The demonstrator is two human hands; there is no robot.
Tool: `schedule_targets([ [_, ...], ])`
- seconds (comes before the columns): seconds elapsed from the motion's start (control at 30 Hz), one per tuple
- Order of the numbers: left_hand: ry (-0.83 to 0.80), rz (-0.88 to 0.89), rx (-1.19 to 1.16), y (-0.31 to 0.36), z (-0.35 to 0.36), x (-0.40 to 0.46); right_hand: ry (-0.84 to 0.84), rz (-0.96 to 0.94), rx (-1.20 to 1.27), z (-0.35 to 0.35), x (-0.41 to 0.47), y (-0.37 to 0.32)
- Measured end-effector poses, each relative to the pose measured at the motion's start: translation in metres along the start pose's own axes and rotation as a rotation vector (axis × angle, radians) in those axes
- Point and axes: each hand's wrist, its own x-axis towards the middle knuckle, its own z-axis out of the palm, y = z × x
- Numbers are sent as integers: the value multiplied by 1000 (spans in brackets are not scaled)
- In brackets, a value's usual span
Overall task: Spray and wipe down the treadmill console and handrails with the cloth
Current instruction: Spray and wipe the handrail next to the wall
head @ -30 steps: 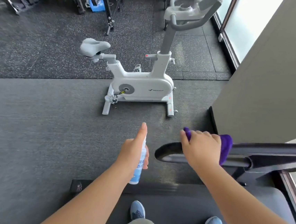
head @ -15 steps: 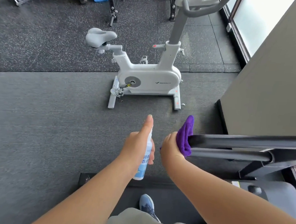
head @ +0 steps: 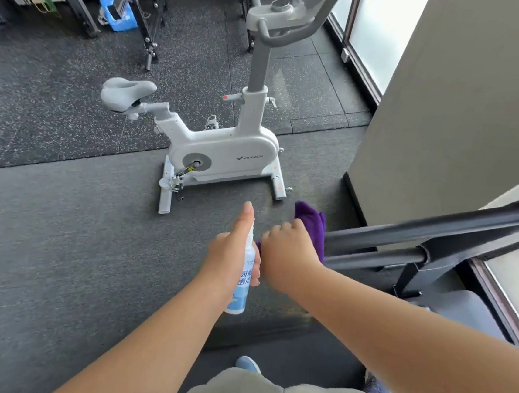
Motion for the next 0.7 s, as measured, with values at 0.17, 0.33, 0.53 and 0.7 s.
schedule_targets([
  [0.17,-48,10,27,12,46,-1,164,60,311,-13,-27,70],
  [0.33,-101,21,80,19,90,-4,422,247,1193,-8,-82,119],
  [0.53,-175,52,118,34,127,-1,698,1111,2303,22,-129,177],
  [0.7,-176,37,134,40,144,2,779,1306,2747,42,-128,232],
])
